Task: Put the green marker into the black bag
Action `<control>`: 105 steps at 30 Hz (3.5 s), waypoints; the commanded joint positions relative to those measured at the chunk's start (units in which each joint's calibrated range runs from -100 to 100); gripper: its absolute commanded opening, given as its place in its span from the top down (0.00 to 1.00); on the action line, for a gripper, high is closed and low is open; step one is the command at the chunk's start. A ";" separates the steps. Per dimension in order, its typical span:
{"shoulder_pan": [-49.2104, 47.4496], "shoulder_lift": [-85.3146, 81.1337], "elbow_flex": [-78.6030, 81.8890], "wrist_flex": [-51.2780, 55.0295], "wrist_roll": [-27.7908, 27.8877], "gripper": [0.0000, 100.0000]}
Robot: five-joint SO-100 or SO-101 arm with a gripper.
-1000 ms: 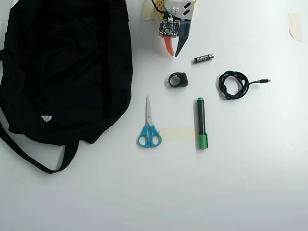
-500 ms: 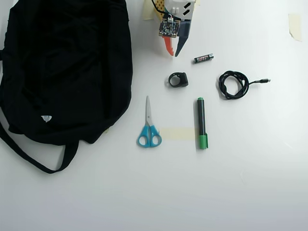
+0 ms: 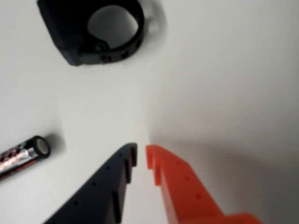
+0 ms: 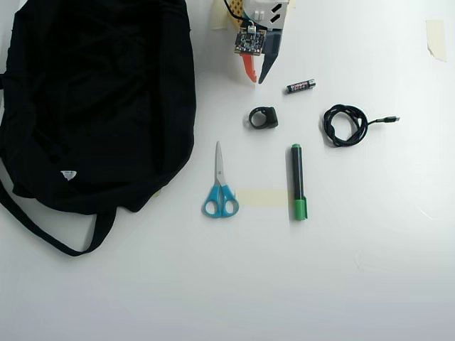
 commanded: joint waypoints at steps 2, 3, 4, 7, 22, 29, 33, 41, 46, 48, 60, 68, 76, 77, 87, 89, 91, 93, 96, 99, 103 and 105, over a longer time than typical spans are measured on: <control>-0.14 -0.91 1.10 1.63 0.16 0.98; -0.14 -0.91 1.10 1.63 0.16 0.98; -0.14 -0.91 1.10 1.63 0.16 0.98; -0.14 -0.91 1.10 1.63 0.16 0.98; -0.14 -0.91 1.10 1.63 0.16 0.98; -0.14 -0.91 1.10 1.63 0.16 0.98; -0.14 -0.91 1.10 1.63 0.16 0.98; -0.14 -0.91 1.10 1.63 0.16 0.98; -0.14 -0.91 1.10 1.63 0.16 0.98; -0.14 -0.91 1.10 1.63 0.11 0.98; -0.29 -0.83 -2.31 -4.23 -0.26 0.97; -0.29 3.15 -12.38 -9.05 0.06 0.97; -0.37 20.66 -29.63 -12.84 -0.26 0.97; -0.37 22.99 -31.78 -14.05 -0.26 0.97; -0.37 48.55 -52.54 -33.17 0.16 0.97; -0.44 53.28 -57.12 -36.27 0.16 0.97; -0.44 58.01 -61.88 -38.85 0.16 0.97; -0.44 62.90 -67.27 -41.01 0.16 0.97; -0.44 70.37 -75.18 -44.80 0.22 0.97; -1.19 77.18 -81.38 -50.57 0.32 0.97; -3.21 85.73 -87.31 -60.90 6.09 0.97; -3.96 88.13 -89.82 -62.11 6.46 0.97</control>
